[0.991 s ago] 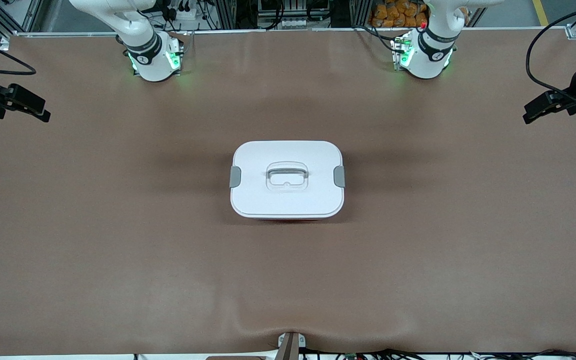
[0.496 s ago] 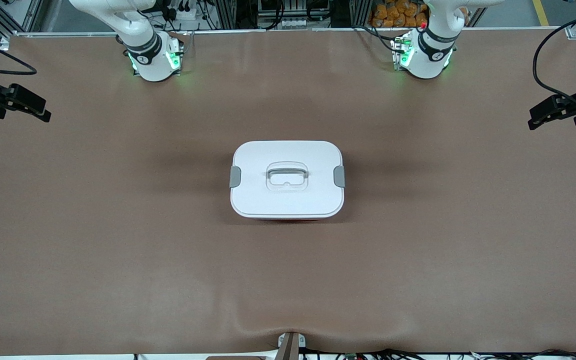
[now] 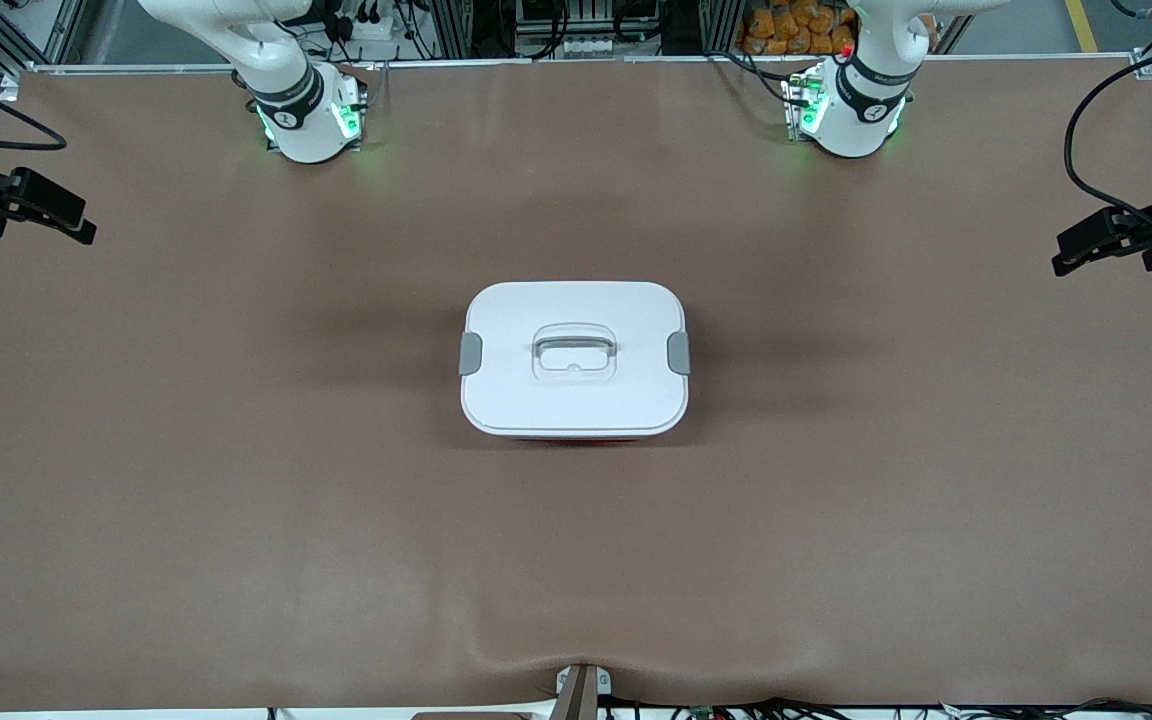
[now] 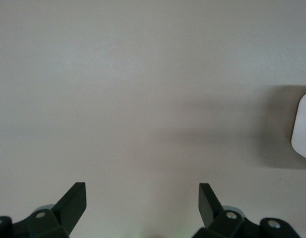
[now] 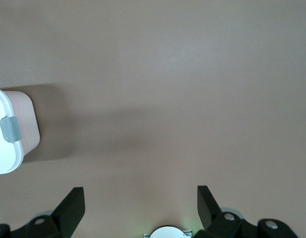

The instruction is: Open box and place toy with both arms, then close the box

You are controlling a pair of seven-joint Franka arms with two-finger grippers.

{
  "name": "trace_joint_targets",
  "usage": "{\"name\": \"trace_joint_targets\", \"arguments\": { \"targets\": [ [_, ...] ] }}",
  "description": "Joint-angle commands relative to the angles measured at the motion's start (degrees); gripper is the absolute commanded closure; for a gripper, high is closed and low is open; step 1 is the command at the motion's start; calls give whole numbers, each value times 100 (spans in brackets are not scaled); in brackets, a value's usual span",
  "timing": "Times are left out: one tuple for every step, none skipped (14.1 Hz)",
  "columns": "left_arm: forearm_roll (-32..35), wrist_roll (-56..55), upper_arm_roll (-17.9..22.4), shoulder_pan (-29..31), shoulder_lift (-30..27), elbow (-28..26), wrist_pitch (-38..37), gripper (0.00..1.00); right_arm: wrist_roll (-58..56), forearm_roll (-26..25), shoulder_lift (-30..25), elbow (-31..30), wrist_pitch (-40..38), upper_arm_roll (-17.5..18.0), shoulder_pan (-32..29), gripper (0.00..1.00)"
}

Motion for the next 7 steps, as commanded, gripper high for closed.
{"name": "trace_joint_targets", "arguments": {
  "targets": [
    [-93, 89, -55, -11, 36, 137, -129, 0, 38, 68, -77, -25, -128, 72, -116, 0],
    [-84, 45, -72, -72, 18, 163, -130, 0, 38, 68, -77, -42, -146, 107, -168, 0],
    [-84, 36, -168, -90, -17, 164, -147, 0, 38, 68, -85, -43, -216, 186, -230, 0],
    [-67, 36, -256, -73, -17, 155, -243, 0, 38, 68, -94, -43, -225, 204, -282, 0],
    [-49, 62, -266, -73, -9, 146, -357, 0, 38, 68, -94, -43, -225, 195, -283, 0],
    [-49, 80, -266, -64, -9, 146, -367, 0, 38, 68, -94, -43, -216, 187, -248, 0],
    [-58, 80, -266, -38, -9, 164, -367, 0, 38, 68, -103, -43, -208, 178, -239, 0]
  ]
}}
